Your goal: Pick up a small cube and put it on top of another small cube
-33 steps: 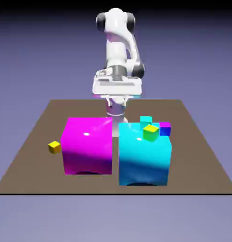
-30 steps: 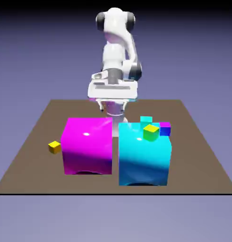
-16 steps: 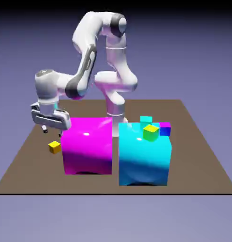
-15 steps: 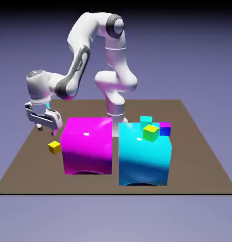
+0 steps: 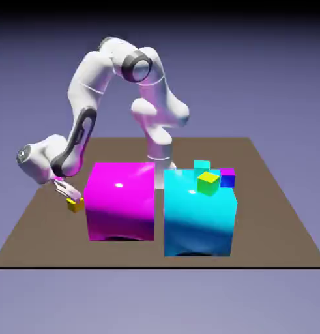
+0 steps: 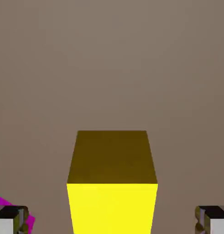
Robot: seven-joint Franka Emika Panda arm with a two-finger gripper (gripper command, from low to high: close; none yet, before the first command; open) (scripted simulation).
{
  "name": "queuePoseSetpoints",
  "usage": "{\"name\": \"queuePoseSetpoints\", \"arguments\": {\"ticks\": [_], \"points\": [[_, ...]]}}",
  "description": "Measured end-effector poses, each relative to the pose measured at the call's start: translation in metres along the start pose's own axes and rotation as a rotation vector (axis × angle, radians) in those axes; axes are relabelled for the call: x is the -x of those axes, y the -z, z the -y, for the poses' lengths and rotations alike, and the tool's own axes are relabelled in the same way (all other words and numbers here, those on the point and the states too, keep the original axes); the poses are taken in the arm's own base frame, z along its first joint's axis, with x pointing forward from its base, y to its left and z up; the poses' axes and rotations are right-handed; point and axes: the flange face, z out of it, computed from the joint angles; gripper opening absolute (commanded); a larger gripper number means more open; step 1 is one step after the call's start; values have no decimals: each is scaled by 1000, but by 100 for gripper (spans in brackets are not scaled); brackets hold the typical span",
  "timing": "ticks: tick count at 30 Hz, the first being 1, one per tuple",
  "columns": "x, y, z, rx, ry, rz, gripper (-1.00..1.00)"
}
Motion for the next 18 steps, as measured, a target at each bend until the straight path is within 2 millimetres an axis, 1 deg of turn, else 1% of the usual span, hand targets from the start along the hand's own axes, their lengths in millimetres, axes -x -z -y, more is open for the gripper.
{"name": "queuePoseSetpoints", "arguments": {"ticks": [2,5,6,12,18], "points": [[0,0,0,-1,0,0,-100],[6,54,-5,-3,1,2,-100],[7,67,-8,-4,6,5,-100],[-2,86,-25,-57,149,66,-100],[-5,112,-38,-140,311,91,-100]]}}
